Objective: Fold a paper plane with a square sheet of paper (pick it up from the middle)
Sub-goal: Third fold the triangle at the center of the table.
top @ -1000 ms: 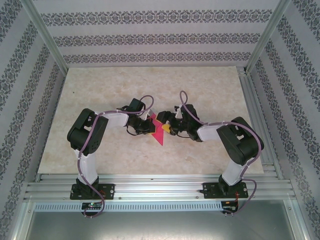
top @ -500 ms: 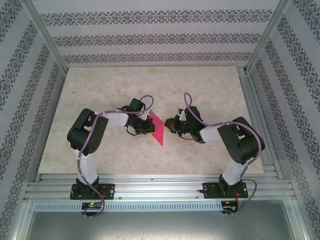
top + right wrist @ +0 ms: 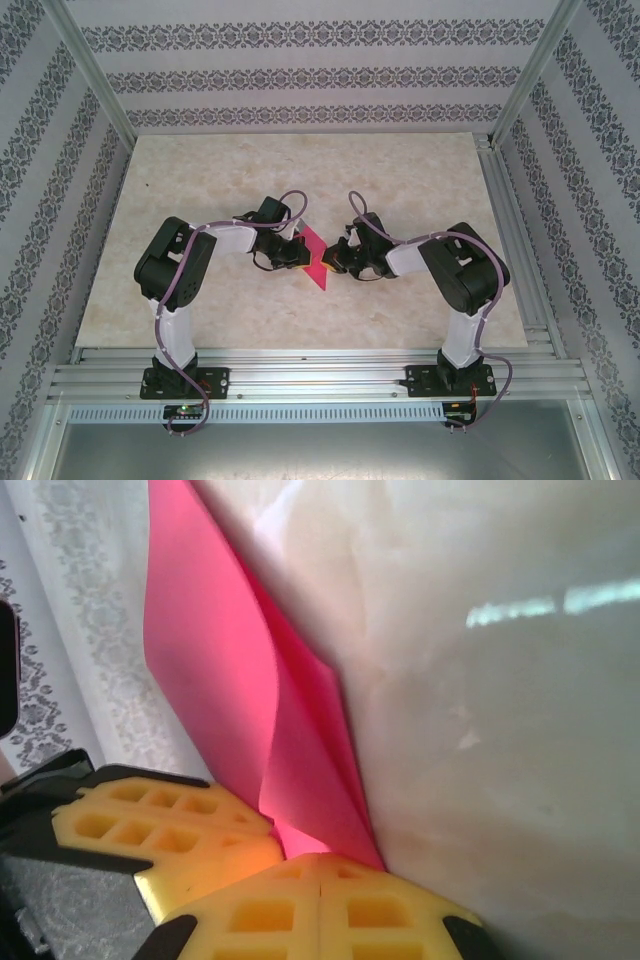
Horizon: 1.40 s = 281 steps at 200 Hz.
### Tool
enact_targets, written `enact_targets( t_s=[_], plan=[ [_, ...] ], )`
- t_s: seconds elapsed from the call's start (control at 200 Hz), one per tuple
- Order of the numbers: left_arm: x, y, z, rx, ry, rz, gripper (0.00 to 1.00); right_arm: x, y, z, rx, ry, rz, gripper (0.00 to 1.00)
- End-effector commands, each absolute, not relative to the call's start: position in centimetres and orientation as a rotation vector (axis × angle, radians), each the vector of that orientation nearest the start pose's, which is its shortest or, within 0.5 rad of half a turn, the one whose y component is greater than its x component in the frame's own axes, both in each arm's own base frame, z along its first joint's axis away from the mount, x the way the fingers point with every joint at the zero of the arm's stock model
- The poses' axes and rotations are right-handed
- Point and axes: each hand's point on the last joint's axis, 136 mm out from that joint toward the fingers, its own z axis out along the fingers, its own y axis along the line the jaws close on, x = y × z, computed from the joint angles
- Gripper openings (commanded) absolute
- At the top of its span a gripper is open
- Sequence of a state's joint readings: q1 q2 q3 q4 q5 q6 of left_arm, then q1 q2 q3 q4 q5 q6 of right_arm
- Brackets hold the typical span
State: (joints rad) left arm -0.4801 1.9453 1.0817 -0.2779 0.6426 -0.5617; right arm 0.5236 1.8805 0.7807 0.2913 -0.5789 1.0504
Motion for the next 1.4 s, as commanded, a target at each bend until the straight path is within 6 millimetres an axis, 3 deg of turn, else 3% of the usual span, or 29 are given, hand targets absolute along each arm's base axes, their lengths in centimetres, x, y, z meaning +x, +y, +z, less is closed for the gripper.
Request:
enact_targets(
  t_s=[0.0,0.155,0.24,0.445,0.61,0.809,0.889,1.039,1.164,1.304,1.399],
  plan=[
    [30.9,-26.9,0.3,0.045,2.942,-1.074,0.02,31.0,28.7,1.0,0.348,2.719,1.264,0.0],
    [31.0,-26.8,0.4,0.044,2.943,-1.059,0.02,32.3,28.8,5.1,0.297,2.625,1.311,0.03],
    [30.9,-26.8,0.4,0.045,2.943,-1.06,0.02,33.1,28.5,6.2,0.289,2.59,1.339,0.04],
    [30.9,-26.8,0.4,0.048,2.945,-1.058,0.01,34.2,29.1,5.5,0.299,2.583,1.404,0.04],
    [30.8,-26.6,0.3,0.04,2.947,-1.057,0.01,34.7,29.3,3.6,0.32,2.627,1.397,0.03],
    [30.8,-26.6,0.4,0.04,2.947,-1.053,0.01,34.8,28.3,1.4,0.343,2.663,1.324,0.04],
    [30.7,-26.5,0.4,0.041,2.95,-1.046,0.01,35.1,28.3,2.0,0.337,2.64,1.354,0.04],
    [30.5,-26.1,0.3,0.042,2.959,-1.019,0.01,35.8,28.2,5.3,0.274,2.589,1.384,0.08],
    [30.6,-26.3,0.3,0.041,2.954,-1.029,0.01,34.6,28.3,7.5,0.227,2.564,1.401,0.1],
    [30.8,-26.4,0.4,0.03,2.944,-1.039,0.01,31.9,27.8,6.8,0.244,2.599,1.4,0.1],
    [30.6,-26.4,0.4,0.028,2.949,-1.041,0.01,30.5,28.5,6.3,0.2,2.63,1.416,0.1]
  ],
)
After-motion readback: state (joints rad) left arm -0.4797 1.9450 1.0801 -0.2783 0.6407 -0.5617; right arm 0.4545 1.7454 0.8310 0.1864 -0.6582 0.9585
